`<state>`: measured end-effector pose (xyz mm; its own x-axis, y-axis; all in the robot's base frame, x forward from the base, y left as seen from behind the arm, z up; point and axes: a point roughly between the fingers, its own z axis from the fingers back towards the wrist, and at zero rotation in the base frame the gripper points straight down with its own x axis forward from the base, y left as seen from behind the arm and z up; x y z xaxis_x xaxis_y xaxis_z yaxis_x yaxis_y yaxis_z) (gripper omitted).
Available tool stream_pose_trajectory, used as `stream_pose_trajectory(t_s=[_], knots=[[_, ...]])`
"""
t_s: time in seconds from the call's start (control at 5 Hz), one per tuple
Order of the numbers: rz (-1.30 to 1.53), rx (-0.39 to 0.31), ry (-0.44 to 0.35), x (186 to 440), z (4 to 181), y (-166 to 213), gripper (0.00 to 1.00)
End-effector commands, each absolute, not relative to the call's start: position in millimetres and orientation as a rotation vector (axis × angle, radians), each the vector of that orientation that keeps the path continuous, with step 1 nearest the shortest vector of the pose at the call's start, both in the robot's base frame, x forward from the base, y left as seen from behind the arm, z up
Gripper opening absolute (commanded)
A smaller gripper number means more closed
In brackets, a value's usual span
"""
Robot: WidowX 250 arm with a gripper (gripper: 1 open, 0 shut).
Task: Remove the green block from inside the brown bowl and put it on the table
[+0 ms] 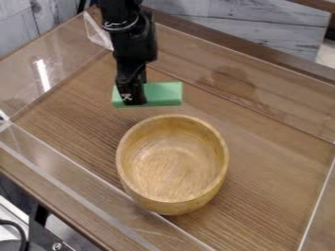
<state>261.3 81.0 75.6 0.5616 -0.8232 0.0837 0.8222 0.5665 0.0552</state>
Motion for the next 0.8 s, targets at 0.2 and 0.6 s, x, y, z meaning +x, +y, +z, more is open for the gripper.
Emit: stream_pose_trajectory(t_s=[0.2, 0.6], knots=[[-0.939, 0.068, -0.158, 276.6, 94.7, 95.7, 0.00], [-0.919, 0.085, -0.164, 275.9, 105.3, 97.1, 0.00]])
